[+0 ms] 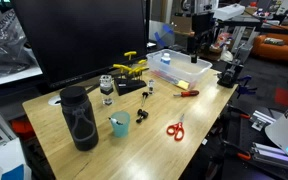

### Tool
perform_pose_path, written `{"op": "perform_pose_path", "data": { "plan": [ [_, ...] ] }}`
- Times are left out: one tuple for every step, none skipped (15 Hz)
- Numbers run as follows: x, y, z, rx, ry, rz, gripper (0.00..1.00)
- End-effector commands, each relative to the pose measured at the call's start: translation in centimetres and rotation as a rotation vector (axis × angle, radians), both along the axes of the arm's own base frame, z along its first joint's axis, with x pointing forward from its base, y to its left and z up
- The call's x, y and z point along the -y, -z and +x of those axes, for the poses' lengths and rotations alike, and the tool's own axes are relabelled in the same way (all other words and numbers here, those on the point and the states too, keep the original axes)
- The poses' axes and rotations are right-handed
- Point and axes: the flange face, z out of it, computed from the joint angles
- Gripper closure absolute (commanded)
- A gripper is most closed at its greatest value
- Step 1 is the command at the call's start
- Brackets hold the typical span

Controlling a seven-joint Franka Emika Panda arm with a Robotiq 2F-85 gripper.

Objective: Remove the red object from the storage box and put it on the table

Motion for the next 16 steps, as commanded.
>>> {"op": "perform_pose_path", "data": {
  "plan": [
    [0.0, 0.0, 0.0, 0.0, 0.0, 0.0, 0.0],
    [0.0, 0.0, 0.0, 0.0, 0.0, 0.0, 0.0],
    [0.3, -0.1, 0.4, 0.002, 0.021, 0.008, 0.0],
    [1.4, -0.1, 1.0, 0.012, 0.08, 0.018, 0.0],
    [2.3, -0.2, 1.2, 0.027, 0.123, 0.017, 0.0],
    [3.4, -0.5, 1.4, 0.044, 0.18, 0.023, 0.0],
    [4.6, -0.7, 1.5, 0.063, 0.229, 0.02, 0.0],
    [6.1, -0.8, 1.6, 0.08, 0.282, 0.011, 0.0],
    [7.5, -0.9, 1.7, 0.096, 0.333, 0.002, 0.0],
    [8.9, -1.0, 1.8, 0.111, 0.378, -0.006, 0.0],
    [10.1, -1.0, 2.0, 0.133, 0.424, -0.026, 0.0],
    [9.2, -1.1, 1.2, 0.108, 0.36, 0.003, 0.0],
    [9.8, -1.1, 1.2, 0.112, 0.374, 0.001, 0.0],
    [9.7, -1.0, 1.2, 0.111, 0.371, 0.001, 0.0],
    [9.5, -1.0, 1.2, 0.11, 0.366, 0.001, 0.0],
    [9.2, -1.0, 1.2, 0.11, 0.36, 0.0, 0.0]
  ]
}}
